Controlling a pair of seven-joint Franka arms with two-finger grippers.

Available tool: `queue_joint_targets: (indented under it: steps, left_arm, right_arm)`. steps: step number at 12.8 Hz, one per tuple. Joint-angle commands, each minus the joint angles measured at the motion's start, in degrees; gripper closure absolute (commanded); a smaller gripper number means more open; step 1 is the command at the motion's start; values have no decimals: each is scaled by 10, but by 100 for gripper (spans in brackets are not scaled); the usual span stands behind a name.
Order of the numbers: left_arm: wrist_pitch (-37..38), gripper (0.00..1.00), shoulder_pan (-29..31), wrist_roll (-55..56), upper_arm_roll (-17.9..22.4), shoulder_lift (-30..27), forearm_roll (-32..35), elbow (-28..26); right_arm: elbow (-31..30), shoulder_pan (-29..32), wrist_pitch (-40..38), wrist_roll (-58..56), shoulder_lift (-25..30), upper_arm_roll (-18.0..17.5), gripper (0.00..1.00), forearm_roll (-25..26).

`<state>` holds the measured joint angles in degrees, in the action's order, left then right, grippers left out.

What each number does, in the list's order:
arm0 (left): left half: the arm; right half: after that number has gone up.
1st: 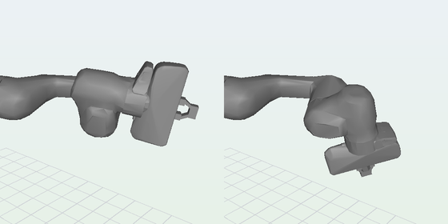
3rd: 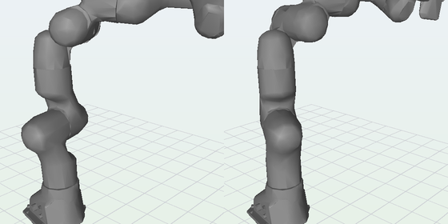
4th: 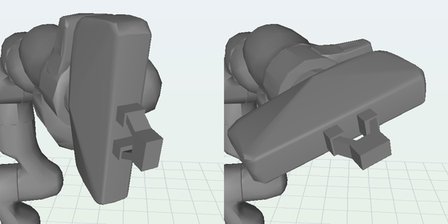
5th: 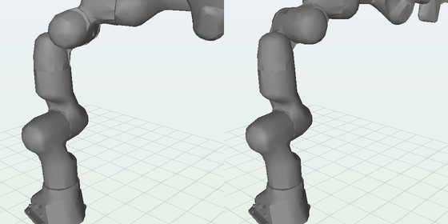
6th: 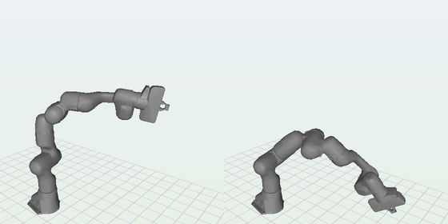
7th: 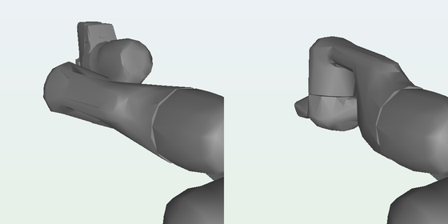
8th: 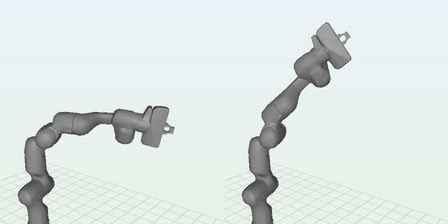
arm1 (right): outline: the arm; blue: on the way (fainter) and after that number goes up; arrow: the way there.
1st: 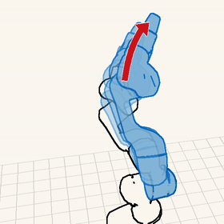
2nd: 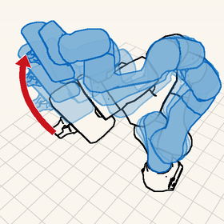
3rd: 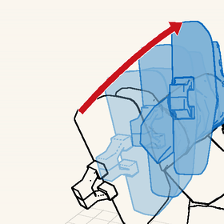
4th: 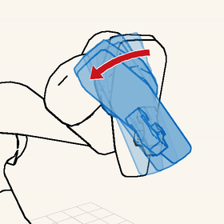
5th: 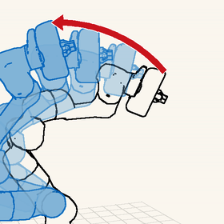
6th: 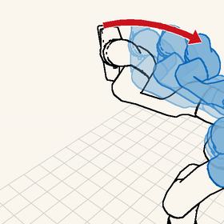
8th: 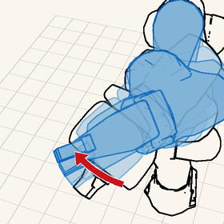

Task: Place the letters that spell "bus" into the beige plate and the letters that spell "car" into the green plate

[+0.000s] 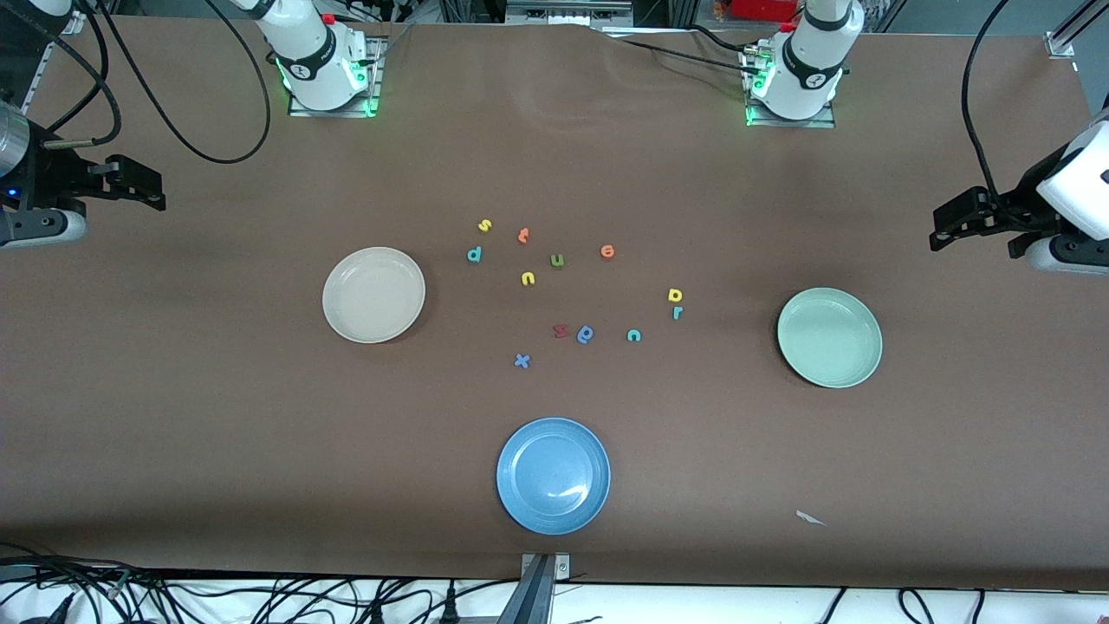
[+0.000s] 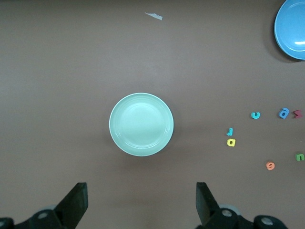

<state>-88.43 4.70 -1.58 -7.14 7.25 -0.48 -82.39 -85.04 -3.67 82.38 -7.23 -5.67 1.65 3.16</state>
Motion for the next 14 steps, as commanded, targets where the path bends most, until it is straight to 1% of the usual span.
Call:
queue_joint_targets:
  steps: [1,14]
  left_arm:
    - [8,0,8,-12,-1,-1,-21,6]
    - [8,0,11,-6,-1,7,-14,-9]
  right_arm:
    - [8,1,-10,-1,0,0,0,-1]
    - [8,2,-4,-2,-2,1,0,-1]
